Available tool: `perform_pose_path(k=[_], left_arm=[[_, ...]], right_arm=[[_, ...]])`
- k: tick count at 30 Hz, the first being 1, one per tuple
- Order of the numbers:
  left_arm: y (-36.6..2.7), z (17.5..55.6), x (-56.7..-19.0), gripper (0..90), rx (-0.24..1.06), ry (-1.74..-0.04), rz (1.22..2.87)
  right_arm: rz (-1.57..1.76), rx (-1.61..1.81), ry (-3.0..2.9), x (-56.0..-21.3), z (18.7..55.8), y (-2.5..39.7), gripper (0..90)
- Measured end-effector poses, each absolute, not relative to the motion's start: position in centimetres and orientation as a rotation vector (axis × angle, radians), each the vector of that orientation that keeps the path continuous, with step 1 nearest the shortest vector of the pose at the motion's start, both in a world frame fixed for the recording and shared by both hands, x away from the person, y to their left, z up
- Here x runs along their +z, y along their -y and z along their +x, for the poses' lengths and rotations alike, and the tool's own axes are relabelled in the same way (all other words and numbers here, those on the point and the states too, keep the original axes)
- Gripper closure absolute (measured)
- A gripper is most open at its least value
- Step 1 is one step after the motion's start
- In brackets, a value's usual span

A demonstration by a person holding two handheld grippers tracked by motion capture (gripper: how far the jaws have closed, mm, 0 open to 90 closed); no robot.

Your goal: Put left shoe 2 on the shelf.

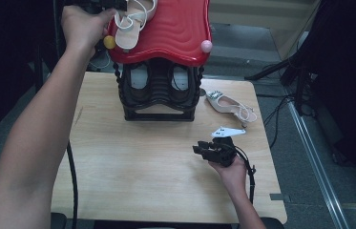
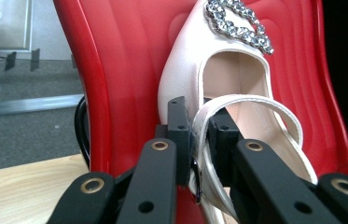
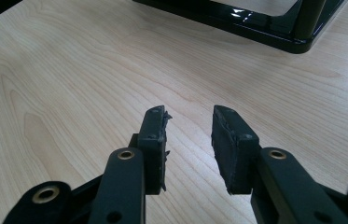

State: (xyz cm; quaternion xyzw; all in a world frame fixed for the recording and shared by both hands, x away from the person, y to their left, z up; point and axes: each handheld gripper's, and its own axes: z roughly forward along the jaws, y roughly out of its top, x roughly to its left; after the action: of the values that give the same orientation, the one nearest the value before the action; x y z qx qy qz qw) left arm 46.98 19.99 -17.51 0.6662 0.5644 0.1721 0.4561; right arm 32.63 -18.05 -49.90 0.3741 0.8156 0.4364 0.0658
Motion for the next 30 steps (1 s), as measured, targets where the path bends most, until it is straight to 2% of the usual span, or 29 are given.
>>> perform_pose_path(k=[9,15,19,24,30], left_arm=[[-19.5,46.2,-18.0,80.9,0.467,-1.363,1.69],[-20.0,46.2,-17.8,70.3,0.423,-1.365,1.739],[-20.5,45.7,-17.0,61.2,0.395,-1.329,1.706],[-21.0,44.1,-15.4,57.7,0.422,-1.284,1.723],[-21.8,42.7,-15.2,55.6,0.435,-1.263,1.762]], right_arm=[[1.123,1.31,-2.464,-50.0,32.7,17.9,66.4],[1.132,1.312,-2.458,-49.9,32.7,18.0,66.3],[1.135,1.314,-2.455,-49.9,32.7,18.1,66.3],[1.138,1.315,-2.452,-49.9,32.8,18.3,66.1],[1.148,1.318,-2.444,-49.8,32.8,18.4,65.9]])
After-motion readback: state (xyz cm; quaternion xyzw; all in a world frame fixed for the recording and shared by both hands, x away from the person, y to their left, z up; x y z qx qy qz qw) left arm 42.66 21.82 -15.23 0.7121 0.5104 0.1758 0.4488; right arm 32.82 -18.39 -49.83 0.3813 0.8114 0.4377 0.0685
